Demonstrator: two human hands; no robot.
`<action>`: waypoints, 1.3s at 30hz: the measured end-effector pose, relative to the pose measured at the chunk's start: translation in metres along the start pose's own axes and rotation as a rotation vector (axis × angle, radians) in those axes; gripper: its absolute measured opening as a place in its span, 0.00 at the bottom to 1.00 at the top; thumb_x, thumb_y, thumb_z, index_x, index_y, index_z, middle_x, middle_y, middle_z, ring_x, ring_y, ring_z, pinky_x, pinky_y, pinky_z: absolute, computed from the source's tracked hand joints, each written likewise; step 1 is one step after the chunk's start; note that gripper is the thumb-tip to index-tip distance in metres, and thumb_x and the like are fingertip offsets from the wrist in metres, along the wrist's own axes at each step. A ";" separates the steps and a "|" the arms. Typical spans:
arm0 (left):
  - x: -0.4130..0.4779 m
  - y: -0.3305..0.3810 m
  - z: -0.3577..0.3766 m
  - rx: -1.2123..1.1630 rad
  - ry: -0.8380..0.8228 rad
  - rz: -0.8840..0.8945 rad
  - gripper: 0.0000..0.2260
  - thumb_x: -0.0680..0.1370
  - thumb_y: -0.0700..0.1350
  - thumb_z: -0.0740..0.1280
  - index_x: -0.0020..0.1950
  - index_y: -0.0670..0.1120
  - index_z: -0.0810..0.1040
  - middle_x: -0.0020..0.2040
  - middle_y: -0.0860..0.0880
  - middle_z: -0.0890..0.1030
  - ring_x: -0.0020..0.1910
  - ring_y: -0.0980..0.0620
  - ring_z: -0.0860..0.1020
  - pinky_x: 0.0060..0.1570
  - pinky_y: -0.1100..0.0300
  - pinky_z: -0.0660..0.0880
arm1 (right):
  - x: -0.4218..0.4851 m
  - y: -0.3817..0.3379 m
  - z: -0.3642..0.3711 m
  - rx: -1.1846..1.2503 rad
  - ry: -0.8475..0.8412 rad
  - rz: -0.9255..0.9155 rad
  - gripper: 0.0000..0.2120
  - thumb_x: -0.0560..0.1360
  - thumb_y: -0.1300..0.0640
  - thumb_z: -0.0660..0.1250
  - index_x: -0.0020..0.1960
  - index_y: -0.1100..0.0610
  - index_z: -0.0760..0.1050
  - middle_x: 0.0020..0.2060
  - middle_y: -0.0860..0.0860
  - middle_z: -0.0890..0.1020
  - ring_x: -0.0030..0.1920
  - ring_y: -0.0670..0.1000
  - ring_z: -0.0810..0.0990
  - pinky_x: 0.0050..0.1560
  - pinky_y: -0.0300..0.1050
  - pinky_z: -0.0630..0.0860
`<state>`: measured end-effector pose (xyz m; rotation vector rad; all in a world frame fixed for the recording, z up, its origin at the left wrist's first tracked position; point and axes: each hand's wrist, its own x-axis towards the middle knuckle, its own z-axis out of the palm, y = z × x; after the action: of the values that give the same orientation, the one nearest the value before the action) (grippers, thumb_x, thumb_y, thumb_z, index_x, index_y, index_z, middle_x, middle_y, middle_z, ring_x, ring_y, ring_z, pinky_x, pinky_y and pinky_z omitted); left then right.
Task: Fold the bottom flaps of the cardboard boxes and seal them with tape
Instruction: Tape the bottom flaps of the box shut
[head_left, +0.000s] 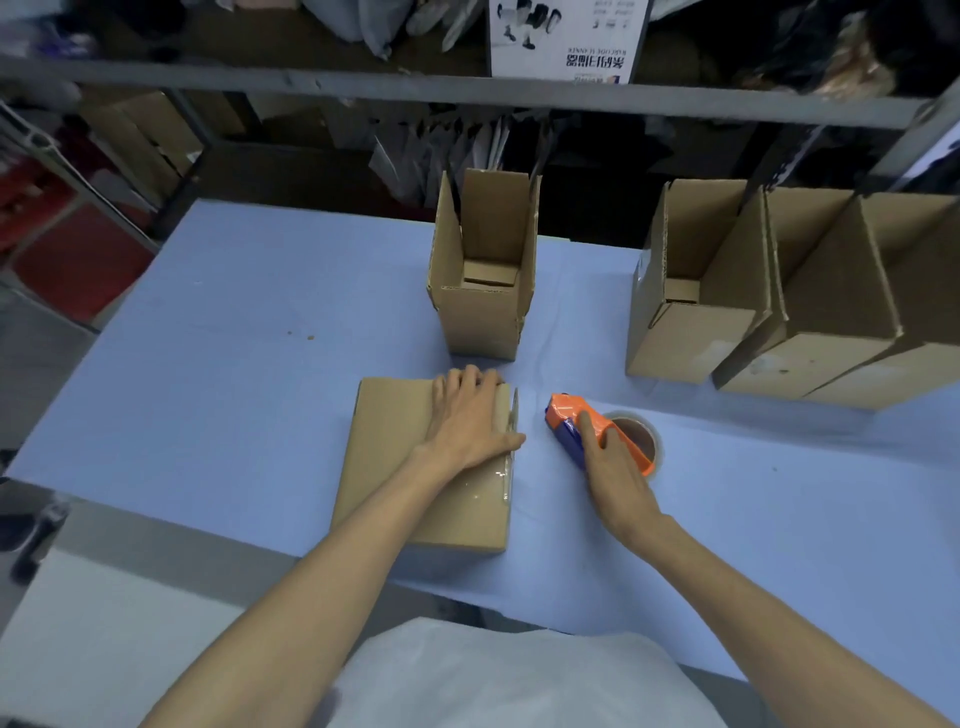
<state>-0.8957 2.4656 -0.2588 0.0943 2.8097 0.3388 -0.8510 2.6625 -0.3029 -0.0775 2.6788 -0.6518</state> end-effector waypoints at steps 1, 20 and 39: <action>0.002 0.003 -0.003 0.013 0.003 -0.012 0.30 0.65 0.60 0.72 0.61 0.48 0.69 0.56 0.48 0.69 0.58 0.45 0.67 0.57 0.53 0.63 | -0.001 0.000 -0.001 -0.066 0.006 0.000 0.29 0.78 0.55 0.61 0.76 0.53 0.53 0.61 0.58 0.70 0.59 0.57 0.70 0.55 0.45 0.69; -0.078 -0.026 -0.054 -0.918 0.263 -0.482 0.36 0.48 0.62 0.78 0.51 0.53 0.71 0.47 0.55 0.80 0.49 0.52 0.79 0.48 0.51 0.78 | -0.029 -0.095 -0.057 0.679 0.241 -0.019 0.60 0.54 0.33 0.77 0.76 0.54 0.54 0.72 0.45 0.60 0.71 0.44 0.61 0.65 0.37 0.60; -0.076 -0.028 -0.058 -1.087 0.257 -0.533 0.31 0.52 0.56 0.80 0.48 0.56 0.68 0.50 0.56 0.79 0.53 0.51 0.78 0.54 0.51 0.76 | -0.002 -0.102 -0.066 0.841 0.233 0.106 0.32 0.71 0.60 0.72 0.73 0.53 0.64 0.67 0.48 0.66 0.67 0.48 0.68 0.69 0.45 0.65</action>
<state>-0.8428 2.4183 -0.1895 -0.9455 2.3245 1.7051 -0.8775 2.6006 -0.2024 0.3805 2.3559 -1.7606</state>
